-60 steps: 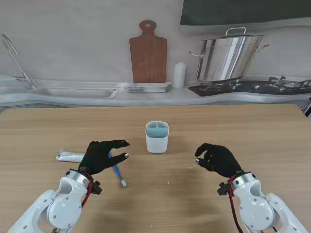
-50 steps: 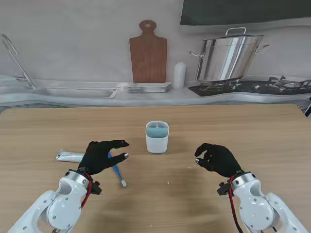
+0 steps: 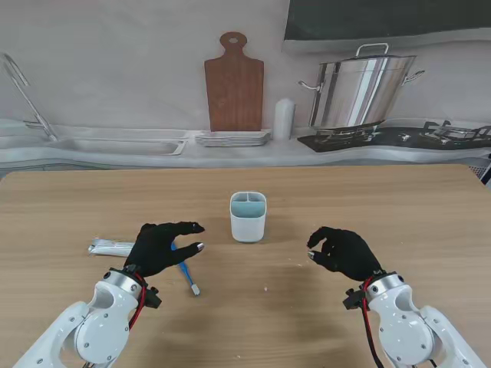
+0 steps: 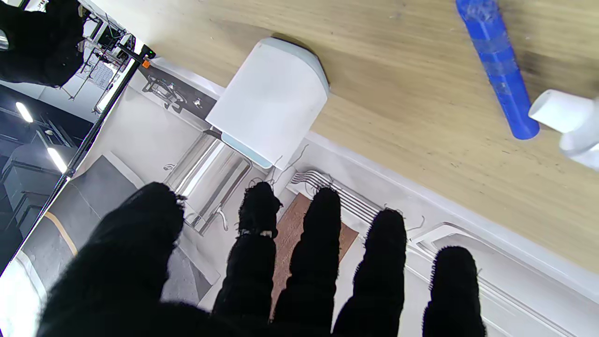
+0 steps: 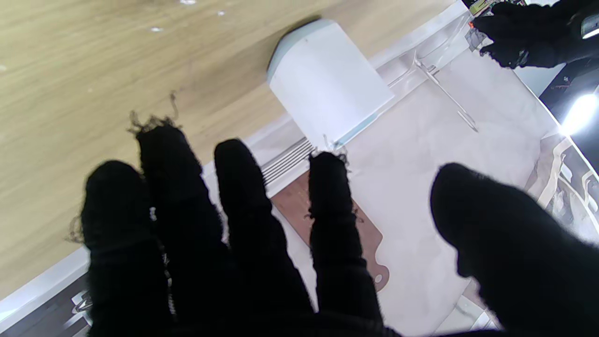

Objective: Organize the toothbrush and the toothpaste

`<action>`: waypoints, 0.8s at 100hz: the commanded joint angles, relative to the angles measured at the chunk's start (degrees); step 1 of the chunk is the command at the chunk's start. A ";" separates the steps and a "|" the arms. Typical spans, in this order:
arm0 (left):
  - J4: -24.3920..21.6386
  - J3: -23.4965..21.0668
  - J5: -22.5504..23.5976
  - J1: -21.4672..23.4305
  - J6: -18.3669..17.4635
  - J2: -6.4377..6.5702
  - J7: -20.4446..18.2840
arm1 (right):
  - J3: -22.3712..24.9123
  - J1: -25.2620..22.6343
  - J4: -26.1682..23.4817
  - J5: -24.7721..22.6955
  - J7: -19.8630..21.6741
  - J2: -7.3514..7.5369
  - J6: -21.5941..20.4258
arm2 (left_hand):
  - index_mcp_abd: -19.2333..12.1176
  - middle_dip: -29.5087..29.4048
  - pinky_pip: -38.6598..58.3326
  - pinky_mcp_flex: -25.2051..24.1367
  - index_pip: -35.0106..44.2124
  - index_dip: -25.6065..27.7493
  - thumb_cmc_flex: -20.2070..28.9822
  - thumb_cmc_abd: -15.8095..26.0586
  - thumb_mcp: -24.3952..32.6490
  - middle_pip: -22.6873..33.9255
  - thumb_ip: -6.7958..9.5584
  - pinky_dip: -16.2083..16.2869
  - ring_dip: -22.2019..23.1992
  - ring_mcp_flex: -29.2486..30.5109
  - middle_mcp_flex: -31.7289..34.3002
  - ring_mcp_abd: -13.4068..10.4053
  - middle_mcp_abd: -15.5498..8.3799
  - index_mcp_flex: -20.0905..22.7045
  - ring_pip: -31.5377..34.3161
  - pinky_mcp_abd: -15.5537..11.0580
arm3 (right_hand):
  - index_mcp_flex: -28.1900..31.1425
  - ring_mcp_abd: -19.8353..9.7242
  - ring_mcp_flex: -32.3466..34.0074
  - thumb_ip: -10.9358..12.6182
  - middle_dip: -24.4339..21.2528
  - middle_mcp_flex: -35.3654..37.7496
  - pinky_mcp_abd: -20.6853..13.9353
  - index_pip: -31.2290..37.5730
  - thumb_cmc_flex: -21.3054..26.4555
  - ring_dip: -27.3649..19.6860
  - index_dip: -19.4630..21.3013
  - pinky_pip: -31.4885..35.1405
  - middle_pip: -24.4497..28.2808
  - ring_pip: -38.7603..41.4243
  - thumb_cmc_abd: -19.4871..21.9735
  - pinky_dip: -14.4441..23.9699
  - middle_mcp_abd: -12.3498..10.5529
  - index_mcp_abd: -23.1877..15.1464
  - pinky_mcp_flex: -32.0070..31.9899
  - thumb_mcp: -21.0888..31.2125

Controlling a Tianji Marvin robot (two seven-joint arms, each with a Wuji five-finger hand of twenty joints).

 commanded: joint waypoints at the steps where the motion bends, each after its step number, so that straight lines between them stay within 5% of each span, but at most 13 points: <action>1: -0.51 -0.11 -0.10 -0.11 0.29 -0.27 -0.74 | -0.06 -0.13 0.13 -0.12 0.77 -0.17 0.19 | -1.68 0.67 1.48 0.37 0.04 0.98 0.03 1.77 -0.27 0.95 -0.02 1.29 0.89 1.17 -0.52 -0.31 -0.63 -0.71 1.02 0.70 | 1.07 0.70 0.71 0.28 0.43 0.43 5.59 0.41 0.44 0.86 -0.22 0.84 0.63 0.09 -0.45 0.52 0.99 -0.09 -0.18 0.95; 45: 1.05 -2.09 -0.10 -2.87 1.07 0.70 -6.42 | -0.03 -0.80 -0.22 -0.10 1.14 -0.08 0.21 | -0.27 0.70 5.60 0.85 0.88 1.55 0.76 -4.68 1.99 1.61 1.33 4.72 2.44 -1.72 -7.37 0.45 -0.87 -5.17 1.39 0.00 | 1.24 0.57 0.46 0.17 0.43 0.27 5.59 0.35 0.41 0.96 -0.28 0.72 0.65 0.02 -0.40 0.60 0.93 -0.15 -0.35 1.03; 80: -0.24 -7.20 2.11 -4.98 -1.55 3.20 -19.44 | 0.55 -0.91 -0.35 0.36 2.34 0.10 0.09 | 0.42 0.20 19.79 3.55 3.00 2.25 0.71 -14.44 11.82 3.54 -1.22 12.76 9.79 -7.12 -19.62 -2.22 -2.83 -12.94 6.12 -7.06 | 1.18 0.62 0.36 -0.07 0.39 0.04 5.46 0.25 -0.08 0.97 -0.33 0.52 0.51 -0.08 -0.13 0.60 1.00 -0.31 -0.69 0.27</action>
